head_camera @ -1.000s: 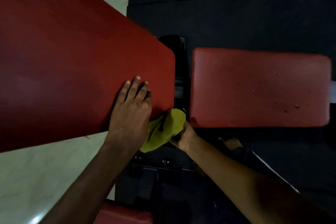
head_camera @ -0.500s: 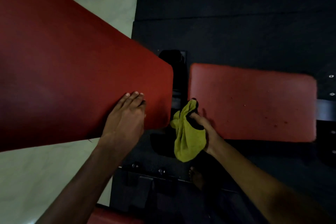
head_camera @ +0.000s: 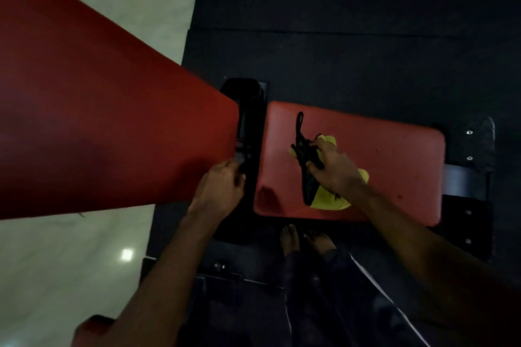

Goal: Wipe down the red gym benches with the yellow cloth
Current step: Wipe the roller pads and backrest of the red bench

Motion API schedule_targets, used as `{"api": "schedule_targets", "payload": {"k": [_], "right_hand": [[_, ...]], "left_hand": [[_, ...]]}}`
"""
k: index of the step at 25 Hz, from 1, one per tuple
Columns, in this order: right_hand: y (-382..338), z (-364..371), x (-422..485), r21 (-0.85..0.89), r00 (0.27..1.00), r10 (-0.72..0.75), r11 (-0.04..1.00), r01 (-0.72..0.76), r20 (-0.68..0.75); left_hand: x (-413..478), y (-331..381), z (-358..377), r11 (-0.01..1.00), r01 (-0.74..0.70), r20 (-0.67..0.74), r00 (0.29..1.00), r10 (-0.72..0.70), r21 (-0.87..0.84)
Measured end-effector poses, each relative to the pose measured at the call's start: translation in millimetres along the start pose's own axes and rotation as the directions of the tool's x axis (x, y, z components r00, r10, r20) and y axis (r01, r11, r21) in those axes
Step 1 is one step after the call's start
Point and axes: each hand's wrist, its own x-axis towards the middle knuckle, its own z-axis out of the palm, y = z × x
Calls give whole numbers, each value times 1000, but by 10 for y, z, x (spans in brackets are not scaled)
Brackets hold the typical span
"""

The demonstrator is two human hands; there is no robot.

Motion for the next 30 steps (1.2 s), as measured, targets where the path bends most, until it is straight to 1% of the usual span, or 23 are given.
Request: {"api": "schedule_targets", "payload": {"k": [2,3,5,6,8,9,10,13,15,16,18,19,20,21,22,23,24,25,26,27,28,29,30], "right_hand": [[210,54,51,-237,997,-69,969,73,28],[270,71,95,-300,996,-77,950,89,52],[336,144,227,-332,989,-95,934,129,115],[407,203,312,-359,977,-110,918,171,185],[512,252,333,-435,950,-83,875,214,301],[587,329,340,-488,939,-66,841,234,337],[669,415,348,-529,938,-67,811,250,340],[807,484,434,-601,950,-164,743,295,265],[800,510,602,-638,954,-219,709,299,203],[763,542,674,-639,961,-218,718,275,169],[640,671,751,-613,988,-145,776,150,59],[557,753,733,-594,994,-106,800,86,2],[484,838,672,-587,995,-97,807,66,-21],[451,937,587,-608,991,-136,786,111,5],[459,1027,498,-647,972,-223,731,217,75],[500,1070,418,-673,926,-333,646,361,177],[558,1051,403,-671,856,-429,547,500,289],[585,975,484,-645,783,-493,465,606,380],[581,903,614,-622,744,-526,434,651,412],[527,861,752,-626,761,-528,460,630,377],[440,847,878,-641,821,-494,538,548,286],[326,861,984,-640,891,-425,642,421,159],[208,911,1076,-618,939,-340,727,300,56]], "left_hand": [[23,13,526,992,78,62,995,-73,-96],[11,34,767,976,143,101,987,-128,-163],[-62,36,1170,938,243,148,966,-211,-248],[-112,38,1393,915,290,171,953,-250,-281],[-195,33,1615,904,318,195,943,-269,-287],[-221,-10,1755,899,323,197,941,-274,-295],[-244,-48,1853,894,325,201,941,-272,-310],[-244,-132,2027,893,282,167,957,-237,-351],[-234,-204,2067,879,267,132,963,-233,-396],[-219,-244,2079,874,254,107,967,-231,-415],[-190,-307,2132,855,235,41,969,-244,-462],[-191,-321,2163,829,245,25,963,-270,-503],[-212,-314,2188,795,265,20,953,-303,-545],[-239,-305,2216,767,274,9,944,-330,-580],[-262,-296,2239,745,281,-1,936,-353,-605],[-276,-287,2264,734,282,-13,930,-368,-618],[-283,-290,2284,726,289,-16,924,-381,-624],[-277,-303,2308,713,292,-16,920,-391,-637],[-276,-319,2327,691,296,-5,917,-399,-659],[-274,-340,2337,663,293,0,914,-405,-689],[-281,-356,2338,630,287,5,912,-410,-721],[-290,-362,2330,599,280,9,910,-414,-750],[-297,-380,2325,571,281,16,905,-424,-771]]}}
